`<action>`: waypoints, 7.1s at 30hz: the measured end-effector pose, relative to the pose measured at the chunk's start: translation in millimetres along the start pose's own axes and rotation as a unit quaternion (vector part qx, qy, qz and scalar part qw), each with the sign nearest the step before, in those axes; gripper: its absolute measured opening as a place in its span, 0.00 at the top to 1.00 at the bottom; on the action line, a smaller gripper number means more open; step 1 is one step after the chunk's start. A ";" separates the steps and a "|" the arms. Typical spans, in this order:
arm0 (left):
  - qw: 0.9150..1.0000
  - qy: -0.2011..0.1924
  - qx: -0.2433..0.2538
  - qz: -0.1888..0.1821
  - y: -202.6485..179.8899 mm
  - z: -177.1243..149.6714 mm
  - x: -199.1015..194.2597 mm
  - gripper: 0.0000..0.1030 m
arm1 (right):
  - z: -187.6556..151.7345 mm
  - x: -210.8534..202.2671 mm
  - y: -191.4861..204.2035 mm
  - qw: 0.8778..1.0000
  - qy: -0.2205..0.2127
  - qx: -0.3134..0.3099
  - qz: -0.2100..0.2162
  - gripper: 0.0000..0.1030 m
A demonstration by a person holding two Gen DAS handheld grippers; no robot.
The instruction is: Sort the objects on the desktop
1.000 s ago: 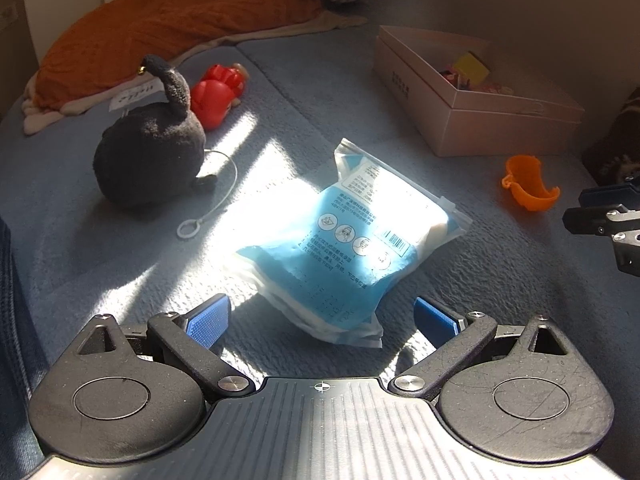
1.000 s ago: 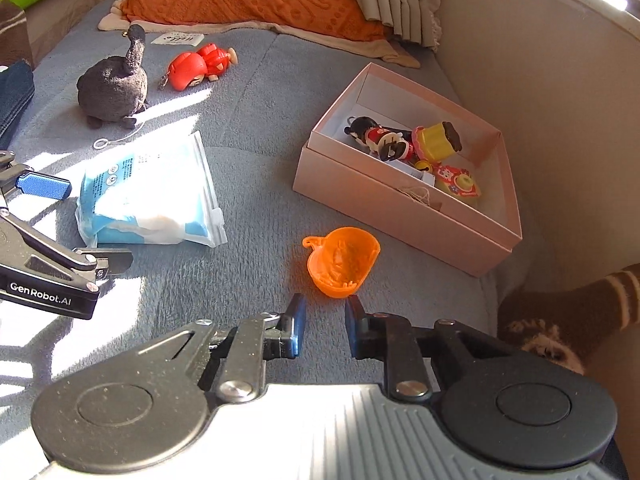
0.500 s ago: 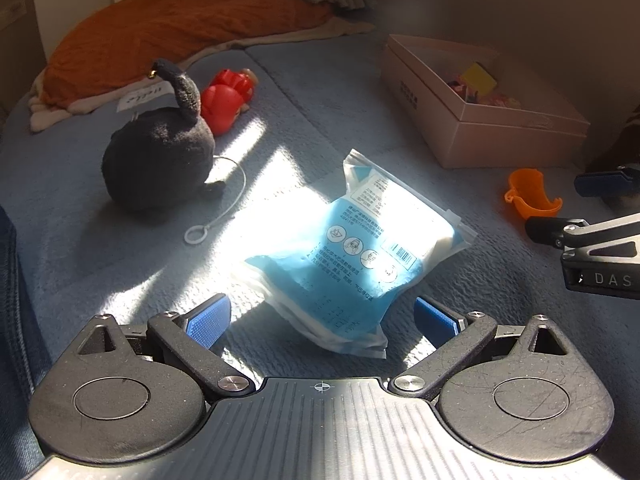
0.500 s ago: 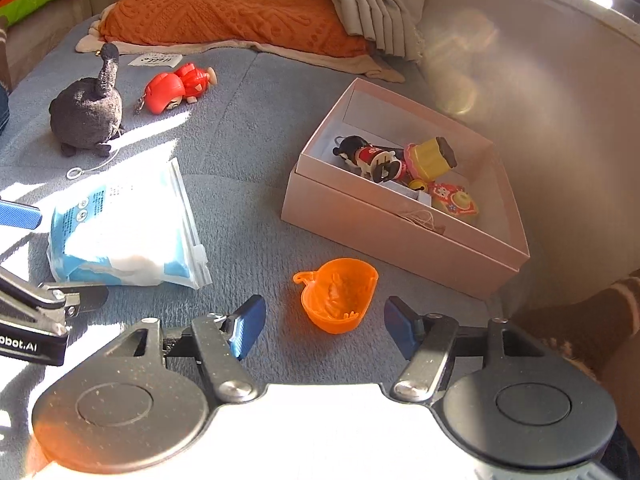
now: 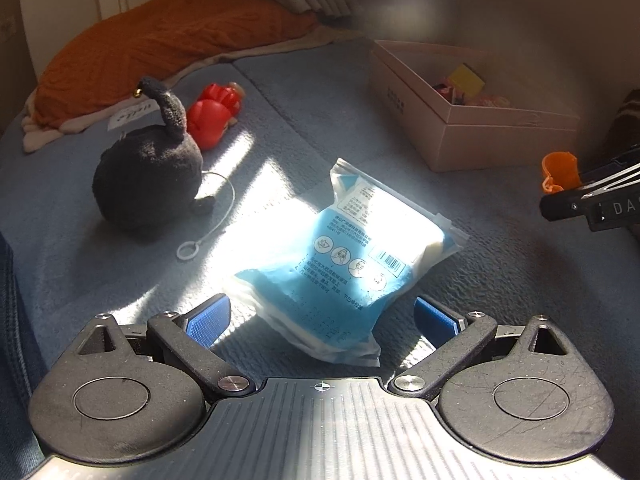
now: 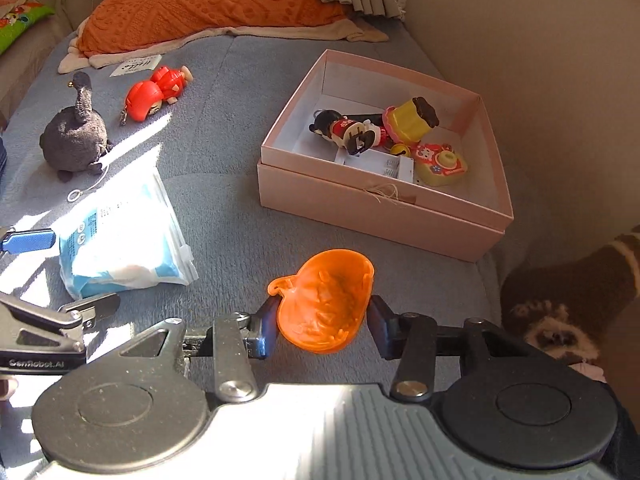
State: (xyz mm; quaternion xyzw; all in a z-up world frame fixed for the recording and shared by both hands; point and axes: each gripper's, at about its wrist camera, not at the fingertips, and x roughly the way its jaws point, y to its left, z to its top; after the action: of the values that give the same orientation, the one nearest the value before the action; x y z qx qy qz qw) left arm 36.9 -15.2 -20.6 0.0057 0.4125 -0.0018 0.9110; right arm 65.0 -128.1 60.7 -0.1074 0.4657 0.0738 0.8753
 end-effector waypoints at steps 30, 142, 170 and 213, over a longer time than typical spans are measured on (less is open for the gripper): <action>0.971 0.053 0.230 -0.023 -46.0 33.1 18.6 0.43 | -29.1 -83.8 -42.0 0.994 -0.015 0.051 0.093 0.55; 0.989 -0.025 -0.091 0.117 53.2 50.3 10.3 0.00 | -35.9 -26.4 46.2 0.996 -0.026 -0.089 -0.005 0.25; 0.997 -0.078 -0.019 0.020 56.1 39.3 -24.8 0.14 | -12.8 8.7 146.4 0.983 -0.016 -0.165 0.079 0.51; 0.995 0.059 0.024 -0.074 -44.2 3.7 5.5 0.04 | -18.4 4.7 -15.8 0.995 -0.006 0.068 -0.071 0.15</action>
State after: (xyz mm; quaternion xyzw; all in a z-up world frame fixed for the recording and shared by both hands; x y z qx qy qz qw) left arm 43.0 -59.4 -22.6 -0.0032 0.4647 -0.0785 0.8820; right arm 56.5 -147.9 48.7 -0.0793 0.4557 -0.0196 0.8864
